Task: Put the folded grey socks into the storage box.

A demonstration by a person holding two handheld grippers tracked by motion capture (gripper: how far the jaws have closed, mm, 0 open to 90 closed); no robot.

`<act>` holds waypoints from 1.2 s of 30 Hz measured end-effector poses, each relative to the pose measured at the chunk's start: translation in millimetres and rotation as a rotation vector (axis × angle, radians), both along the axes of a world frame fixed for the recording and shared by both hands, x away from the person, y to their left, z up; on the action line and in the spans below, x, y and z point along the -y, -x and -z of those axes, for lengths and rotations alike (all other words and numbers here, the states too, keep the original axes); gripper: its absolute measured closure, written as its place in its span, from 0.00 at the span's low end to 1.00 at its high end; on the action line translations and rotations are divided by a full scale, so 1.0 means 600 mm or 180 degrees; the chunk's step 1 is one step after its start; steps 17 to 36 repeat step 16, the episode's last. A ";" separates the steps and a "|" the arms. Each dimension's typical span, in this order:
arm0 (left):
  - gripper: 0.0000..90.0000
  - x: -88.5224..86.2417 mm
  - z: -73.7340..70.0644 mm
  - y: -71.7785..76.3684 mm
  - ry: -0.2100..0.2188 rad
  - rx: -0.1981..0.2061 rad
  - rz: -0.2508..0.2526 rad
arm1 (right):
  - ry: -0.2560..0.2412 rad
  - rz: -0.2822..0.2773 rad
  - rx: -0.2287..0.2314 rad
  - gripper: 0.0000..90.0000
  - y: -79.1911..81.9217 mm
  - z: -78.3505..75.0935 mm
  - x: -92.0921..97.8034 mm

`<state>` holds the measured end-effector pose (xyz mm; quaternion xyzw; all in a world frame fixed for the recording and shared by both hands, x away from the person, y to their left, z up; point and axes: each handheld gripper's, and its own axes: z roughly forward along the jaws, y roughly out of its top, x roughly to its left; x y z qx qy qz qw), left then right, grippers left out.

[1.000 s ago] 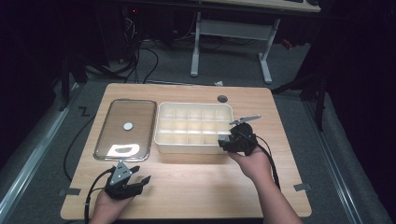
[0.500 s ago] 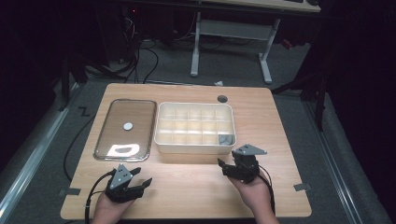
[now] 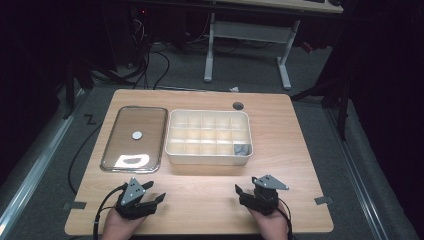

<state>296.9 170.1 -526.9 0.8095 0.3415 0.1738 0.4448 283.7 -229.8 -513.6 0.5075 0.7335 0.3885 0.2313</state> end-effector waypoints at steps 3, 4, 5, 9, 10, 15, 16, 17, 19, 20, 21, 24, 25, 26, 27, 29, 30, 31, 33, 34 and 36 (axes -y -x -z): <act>0.43 0.001 -0.001 0.001 -0.0003 0.0015 0.0004 | 0.0084 -0.0075 -0.0017 0.33 0.008 0.004 -0.001; 0.43 0.000 -0.001 0.001 -0.0009 0.0019 -0.0004 | 0.0116 -0.0037 0.0004 0.33 0.007 0.006 0.003; 0.43 -0.001 -0.001 0.000 0.0011 0.0006 -0.0014 | 0.0068 0.0003 -0.0023 0.33 0.006 0.008 0.006; 0.43 -0.002 0.000 -0.001 -0.0004 0.0007 -0.0021 | 0.0057 0.0034 -0.0043 0.33 0.005 0.009 0.009; 0.43 -0.002 0.000 -0.002 -0.0003 0.0006 -0.0024 | 0.0043 0.0047 -0.0029 0.33 0.006 0.008 0.010; 0.43 -0.003 -0.001 -0.002 -0.0007 0.0005 -0.0019 | 0.0033 0.0049 -0.0084 0.32 0.005 0.012 0.010; 0.43 -0.003 -0.001 -0.002 -0.0005 0.0010 -0.0024 | 0.0031 0.0050 -0.0115 0.31 0.002 0.015 0.010; 0.43 -0.003 -0.001 -0.002 -0.0005 0.0010 -0.0024 | 0.0031 0.0050 -0.0115 0.31 0.002 0.015 0.010; 0.43 -0.003 -0.001 -0.002 -0.0005 0.0010 -0.0024 | 0.0031 0.0050 -0.0115 0.31 0.002 0.015 0.010; 0.43 -0.003 -0.001 -0.002 -0.0005 0.0010 -0.0024 | 0.0031 0.0050 -0.0115 0.31 0.002 0.015 0.010; 0.43 -0.003 -0.001 -0.002 -0.0005 0.0010 -0.0024 | 0.0031 0.0050 -0.0115 0.31 0.002 0.015 0.010; 0.43 -0.003 -0.001 -0.002 -0.0005 0.0010 -0.0024 | 0.0031 0.0050 -0.0115 0.31 0.002 0.015 0.010; 0.43 -0.003 -0.001 -0.002 -0.0005 0.0010 -0.0024 | 0.0031 0.0050 -0.0115 0.31 0.002 0.015 0.010; 0.43 -0.003 -0.001 -0.002 -0.0005 0.0010 -0.0024 | 0.0031 0.0050 -0.0115 0.31 0.002 0.015 0.010; 0.43 -0.003 -0.001 -0.002 -0.0005 0.0010 -0.0024 | 0.0031 0.0050 -0.0115 0.31 0.002 0.015 0.010; 0.43 -0.003 -0.001 -0.002 -0.0005 0.0010 -0.0024 | 0.0031 0.0050 -0.0115 0.31 0.002 0.015 0.010; 0.43 -0.003 -0.001 -0.002 -0.0005 0.0010 -0.0024 | 0.0031 0.0050 -0.0115 0.31 0.002 0.015 0.010; 0.43 -0.003 -0.001 -0.002 -0.0005 0.0010 -0.0024 | 0.0031 0.0050 -0.0115 0.31 0.002 0.015 0.010; 0.43 -0.003 -0.001 -0.002 -0.0005 0.0010 -0.0024 | 0.0031 0.0050 -0.0115 0.31 0.002 0.015 0.010; 0.43 -0.003 -0.001 -0.002 -0.0005 0.0010 -0.0024 | 0.0031 0.0050 -0.0115 0.31 0.002 0.015 0.010; 0.43 -0.003 -0.001 -0.002 -0.0005 0.0010 -0.0024 | 0.0031 0.0050 -0.0115 0.31 0.002 0.015 0.010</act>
